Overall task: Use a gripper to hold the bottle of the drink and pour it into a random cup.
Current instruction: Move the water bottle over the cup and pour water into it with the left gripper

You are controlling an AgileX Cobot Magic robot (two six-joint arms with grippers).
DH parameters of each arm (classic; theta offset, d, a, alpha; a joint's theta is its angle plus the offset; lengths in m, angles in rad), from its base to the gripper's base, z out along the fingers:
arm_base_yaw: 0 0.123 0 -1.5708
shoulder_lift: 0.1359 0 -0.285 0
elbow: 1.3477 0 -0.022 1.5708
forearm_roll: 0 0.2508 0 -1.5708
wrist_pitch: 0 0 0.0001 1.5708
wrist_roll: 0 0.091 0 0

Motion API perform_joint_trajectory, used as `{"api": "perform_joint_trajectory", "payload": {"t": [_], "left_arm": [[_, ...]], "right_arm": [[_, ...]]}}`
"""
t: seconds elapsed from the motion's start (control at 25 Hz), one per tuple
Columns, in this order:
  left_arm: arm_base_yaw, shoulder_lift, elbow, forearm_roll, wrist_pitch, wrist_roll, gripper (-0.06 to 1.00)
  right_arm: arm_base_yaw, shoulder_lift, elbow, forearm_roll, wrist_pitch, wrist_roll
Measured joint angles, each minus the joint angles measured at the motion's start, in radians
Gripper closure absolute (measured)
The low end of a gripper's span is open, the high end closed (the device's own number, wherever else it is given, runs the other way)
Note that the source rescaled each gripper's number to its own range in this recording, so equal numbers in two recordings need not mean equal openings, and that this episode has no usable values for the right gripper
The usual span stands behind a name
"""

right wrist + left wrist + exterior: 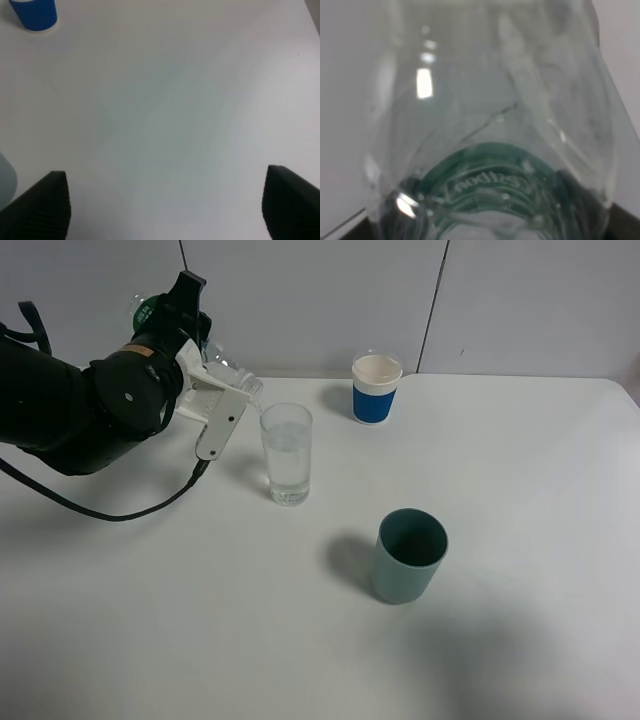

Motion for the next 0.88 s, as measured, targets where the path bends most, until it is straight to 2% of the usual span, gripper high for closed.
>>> {"api": "perform_joint_trajectory", "payload": {"t": [0.88], "left_arm": [[-0.022, 0.000, -0.030, 0.019, -0.002, 0.003, 0.90]], "right_arm": [[0.000, 0.000, 0.000, 0.000, 0.000, 0.000]]}}
